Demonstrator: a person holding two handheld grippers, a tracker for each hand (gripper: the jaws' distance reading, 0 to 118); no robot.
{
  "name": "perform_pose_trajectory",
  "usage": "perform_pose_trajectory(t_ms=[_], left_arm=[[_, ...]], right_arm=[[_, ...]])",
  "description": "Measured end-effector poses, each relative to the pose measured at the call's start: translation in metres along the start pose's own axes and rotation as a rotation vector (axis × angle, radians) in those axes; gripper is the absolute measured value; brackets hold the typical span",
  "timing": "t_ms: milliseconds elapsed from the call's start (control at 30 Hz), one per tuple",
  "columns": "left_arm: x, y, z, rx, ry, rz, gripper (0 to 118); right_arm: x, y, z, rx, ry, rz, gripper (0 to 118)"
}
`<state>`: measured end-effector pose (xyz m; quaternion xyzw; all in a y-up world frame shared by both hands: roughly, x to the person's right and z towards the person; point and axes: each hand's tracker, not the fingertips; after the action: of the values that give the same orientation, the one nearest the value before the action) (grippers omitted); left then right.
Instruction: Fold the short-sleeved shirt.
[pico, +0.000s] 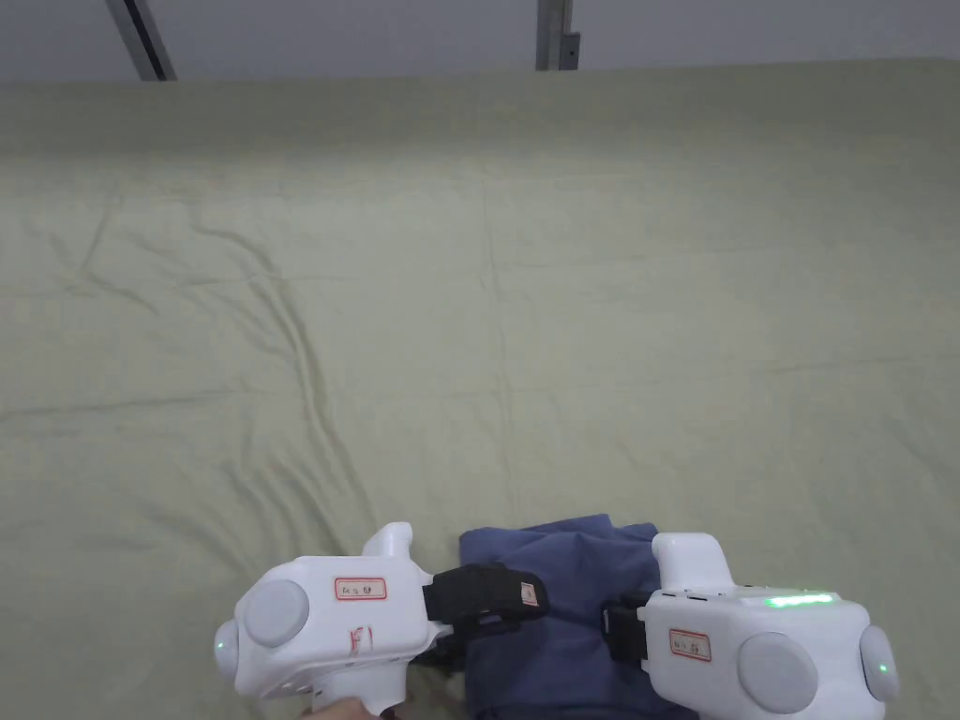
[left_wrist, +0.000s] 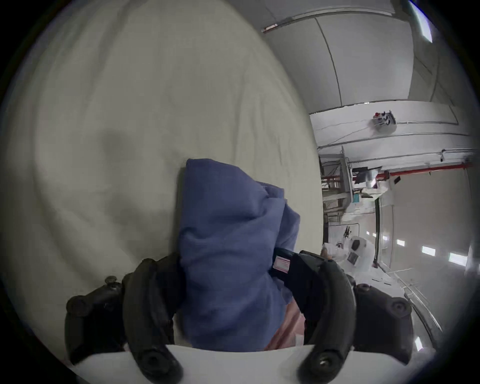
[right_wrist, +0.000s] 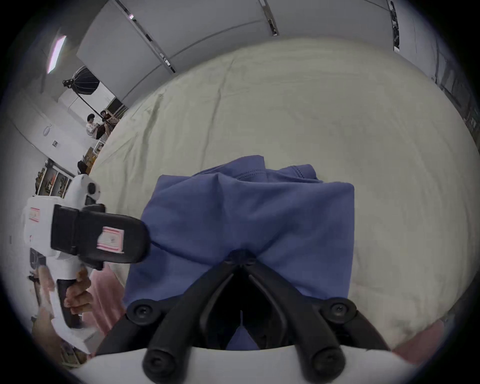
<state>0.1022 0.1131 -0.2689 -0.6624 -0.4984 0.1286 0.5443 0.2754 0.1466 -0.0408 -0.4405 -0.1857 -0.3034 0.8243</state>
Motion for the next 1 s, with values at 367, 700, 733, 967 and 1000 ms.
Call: perform_pose_trajectory(t_ms=[367,700,733,967,1000], left_arm=[[-0.014,0.001,0.000,-0.031,-0.026,0.011,27],[-0.011,0.015,0.052,-0.008,0.031,-0.089,25],[-0.017,0.019,0.065,-0.004,0.059,-0.106,25],[-0.063,0.056,0.194,0.098,0.328,-0.141,25],[-0.070,0.063,0.212,0.114,0.379,-0.143,25]], right_arm=[[-0.014,0.002,0.006,0.004,-0.037,0.010,0],[-0.042,0.011,0.032,0.066,-0.046,0.033,0],[-0.044,0.012,0.034,0.074,-0.040,0.037,0],[-0.059,0.019,0.037,0.094,-0.038,0.062,0],[-0.061,0.019,0.036,0.092,-0.038,0.064,0]])
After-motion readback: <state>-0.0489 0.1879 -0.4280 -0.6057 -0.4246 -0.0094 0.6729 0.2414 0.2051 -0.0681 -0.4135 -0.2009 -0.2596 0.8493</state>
